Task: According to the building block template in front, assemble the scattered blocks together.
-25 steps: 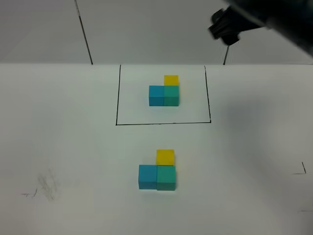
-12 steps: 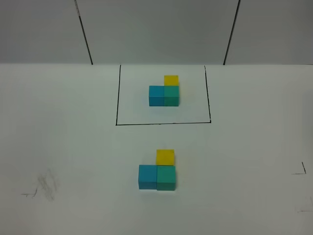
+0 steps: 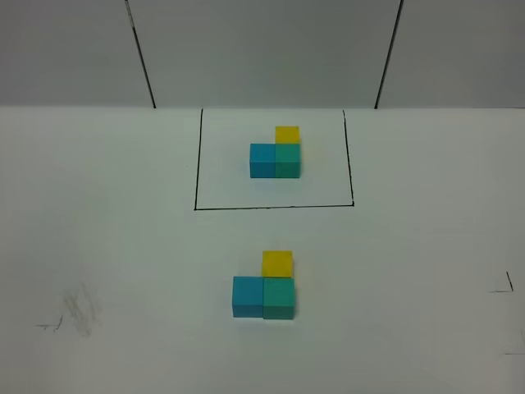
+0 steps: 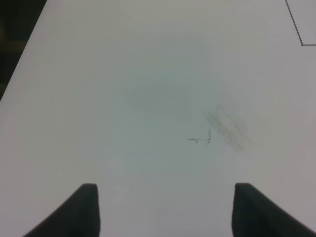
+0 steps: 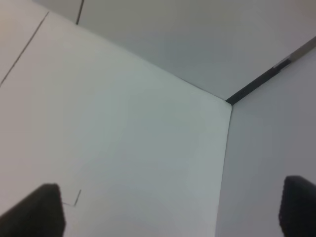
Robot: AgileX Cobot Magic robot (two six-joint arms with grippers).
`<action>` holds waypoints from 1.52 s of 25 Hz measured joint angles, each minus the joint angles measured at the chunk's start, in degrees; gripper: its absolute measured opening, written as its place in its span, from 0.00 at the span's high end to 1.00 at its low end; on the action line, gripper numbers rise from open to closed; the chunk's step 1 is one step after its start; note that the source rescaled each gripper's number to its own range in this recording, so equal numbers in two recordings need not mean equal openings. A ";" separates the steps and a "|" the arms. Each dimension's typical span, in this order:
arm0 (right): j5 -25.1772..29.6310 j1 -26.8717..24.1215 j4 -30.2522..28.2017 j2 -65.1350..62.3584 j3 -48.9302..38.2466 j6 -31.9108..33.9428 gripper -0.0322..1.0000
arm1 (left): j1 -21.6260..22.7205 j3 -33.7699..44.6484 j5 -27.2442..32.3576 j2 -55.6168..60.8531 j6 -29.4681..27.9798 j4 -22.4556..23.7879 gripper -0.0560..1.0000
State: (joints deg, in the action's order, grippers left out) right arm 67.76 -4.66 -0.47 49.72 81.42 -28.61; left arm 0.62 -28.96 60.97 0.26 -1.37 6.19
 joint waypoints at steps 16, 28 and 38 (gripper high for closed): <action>-10.11 -0.10 7.82 -42.02 -38.73 3.68 0.79 | 0.00 0.00 -0.06 0.00 0.00 0.00 0.59; -8.47 -0.10 14.48 -50.08 -51.74 4.15 0.97 | 0.00 0.00 -0.10 0.00 0.00 0.00 0.59; -5.20 -0.10 13.34 -50.19 -52.79 11.45 0.97 | 0.00 0.00 -0.05 0.00 0.00 0.00 0.59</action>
State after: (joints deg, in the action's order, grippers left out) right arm 62.57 -4.77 12.87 -0.47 28.63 -17.16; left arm 0.62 -28.96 60.92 0.26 -1.37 6.19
